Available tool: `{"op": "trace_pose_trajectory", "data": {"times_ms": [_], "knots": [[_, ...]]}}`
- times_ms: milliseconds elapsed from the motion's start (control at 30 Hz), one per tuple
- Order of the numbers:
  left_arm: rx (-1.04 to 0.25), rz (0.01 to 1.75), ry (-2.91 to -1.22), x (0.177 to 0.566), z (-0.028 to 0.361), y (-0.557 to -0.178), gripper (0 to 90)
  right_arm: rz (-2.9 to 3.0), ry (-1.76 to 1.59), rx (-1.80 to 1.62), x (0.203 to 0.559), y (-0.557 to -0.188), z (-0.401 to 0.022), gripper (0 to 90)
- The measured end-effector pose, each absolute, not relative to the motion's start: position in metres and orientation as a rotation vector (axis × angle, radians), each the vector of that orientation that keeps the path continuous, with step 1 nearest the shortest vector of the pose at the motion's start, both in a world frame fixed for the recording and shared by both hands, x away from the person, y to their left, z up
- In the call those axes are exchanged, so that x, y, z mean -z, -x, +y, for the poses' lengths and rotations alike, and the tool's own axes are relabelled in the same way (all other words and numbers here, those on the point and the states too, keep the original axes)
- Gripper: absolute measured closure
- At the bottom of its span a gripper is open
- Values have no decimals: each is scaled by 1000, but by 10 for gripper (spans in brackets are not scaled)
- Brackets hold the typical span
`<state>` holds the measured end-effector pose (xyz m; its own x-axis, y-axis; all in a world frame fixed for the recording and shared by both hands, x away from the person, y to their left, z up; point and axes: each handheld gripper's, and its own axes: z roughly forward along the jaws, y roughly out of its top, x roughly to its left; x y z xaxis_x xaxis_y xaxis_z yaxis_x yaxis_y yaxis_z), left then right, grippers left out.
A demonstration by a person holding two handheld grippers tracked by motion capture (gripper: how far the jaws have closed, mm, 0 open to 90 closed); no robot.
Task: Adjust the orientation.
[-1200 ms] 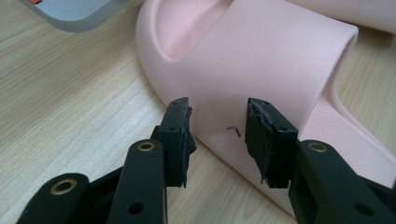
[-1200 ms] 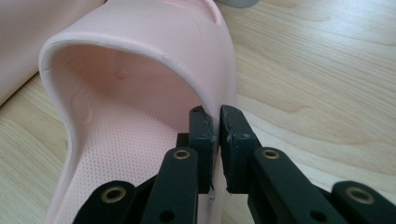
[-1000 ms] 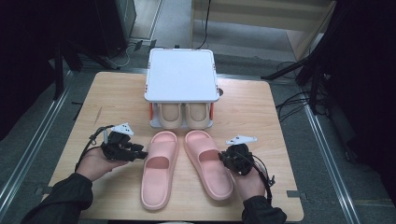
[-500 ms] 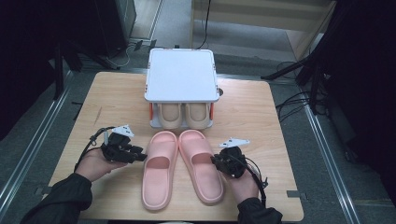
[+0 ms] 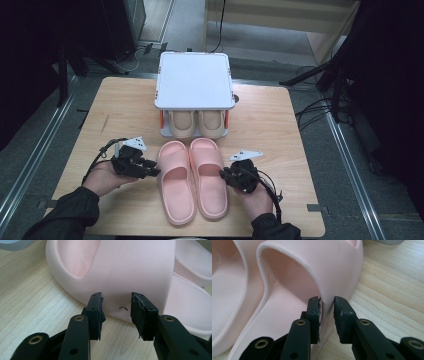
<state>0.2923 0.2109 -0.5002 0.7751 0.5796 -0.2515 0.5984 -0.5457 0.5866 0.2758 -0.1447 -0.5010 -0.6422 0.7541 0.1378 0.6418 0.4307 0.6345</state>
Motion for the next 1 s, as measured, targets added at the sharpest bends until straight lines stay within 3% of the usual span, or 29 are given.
{"op": "trace_pose_trajectory", "data": {"times_ms": [400,700,1000], "knots": [[44,894,-2260,498,215,-296,586,2510,-1235,-1061,502,-275,-147,676],[4,939,-2198,489,227,-298,575,2425,-1217,-1212,484,-266,-159,568],[16,1000,-2158,482,233,-302,562,2407,-1123,-1312,471,-248,-150,517]]}}
